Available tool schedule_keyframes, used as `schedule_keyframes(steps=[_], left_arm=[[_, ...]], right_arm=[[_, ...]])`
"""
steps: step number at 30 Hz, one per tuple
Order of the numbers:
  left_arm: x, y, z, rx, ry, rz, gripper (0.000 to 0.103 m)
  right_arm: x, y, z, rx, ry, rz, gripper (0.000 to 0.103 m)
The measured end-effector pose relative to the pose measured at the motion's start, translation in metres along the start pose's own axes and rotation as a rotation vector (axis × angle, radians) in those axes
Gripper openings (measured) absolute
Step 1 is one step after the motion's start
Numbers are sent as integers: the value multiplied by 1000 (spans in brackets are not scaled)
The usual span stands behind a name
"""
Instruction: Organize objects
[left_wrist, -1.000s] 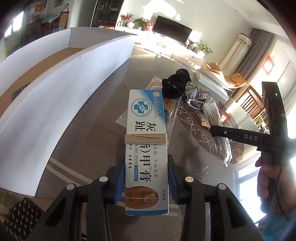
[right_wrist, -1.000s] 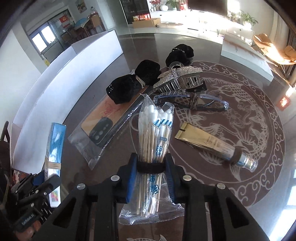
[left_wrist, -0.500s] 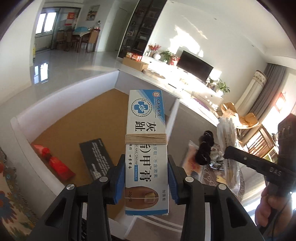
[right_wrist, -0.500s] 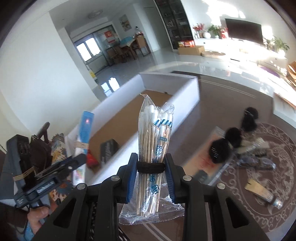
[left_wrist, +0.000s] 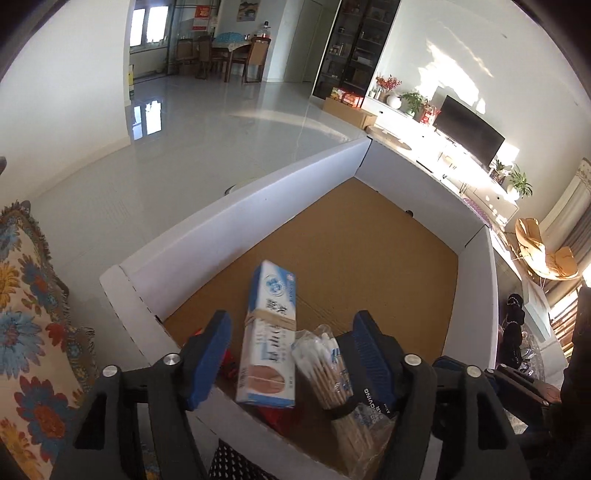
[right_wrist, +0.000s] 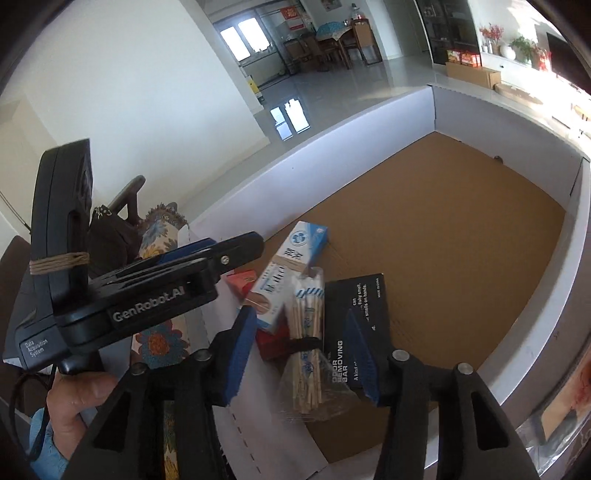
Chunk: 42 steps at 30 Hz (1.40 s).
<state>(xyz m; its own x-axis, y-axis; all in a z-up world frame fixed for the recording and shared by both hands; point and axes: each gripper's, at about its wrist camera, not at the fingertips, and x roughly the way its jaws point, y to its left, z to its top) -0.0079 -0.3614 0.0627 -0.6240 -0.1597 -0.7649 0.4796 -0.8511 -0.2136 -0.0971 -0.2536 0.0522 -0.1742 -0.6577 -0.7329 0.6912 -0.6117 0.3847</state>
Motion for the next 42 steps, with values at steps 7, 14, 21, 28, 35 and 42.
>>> schedule_keyframes(steps=[7, 14, 21, 28, 35, 42], left_arm=[[-38, -52, -36, 47, -61, -115, 75], [-49, -195, -122, 305, 41, -381, 92], [6, -296, -218, 508, 239, -391, 93], [26, -339, -256, 649, 286, -336, 93], [24, -346, -268, 731, 215, -242, 94], [24, -343, -270, 736, 224, -248, 103]], right_arm=[[-91, -61, -50, 41, -209, -114, 93], [-176, -164, -196, 96, -249, -553, 97], [-224, -233, -291, 199, -138, -801, 97], [-217, -245, -291, 259, -97, -796, 103], [-216, -254, -293, 365, -110, -759, 103], [-215, -253, -293, 367, -110, -759, 103]])
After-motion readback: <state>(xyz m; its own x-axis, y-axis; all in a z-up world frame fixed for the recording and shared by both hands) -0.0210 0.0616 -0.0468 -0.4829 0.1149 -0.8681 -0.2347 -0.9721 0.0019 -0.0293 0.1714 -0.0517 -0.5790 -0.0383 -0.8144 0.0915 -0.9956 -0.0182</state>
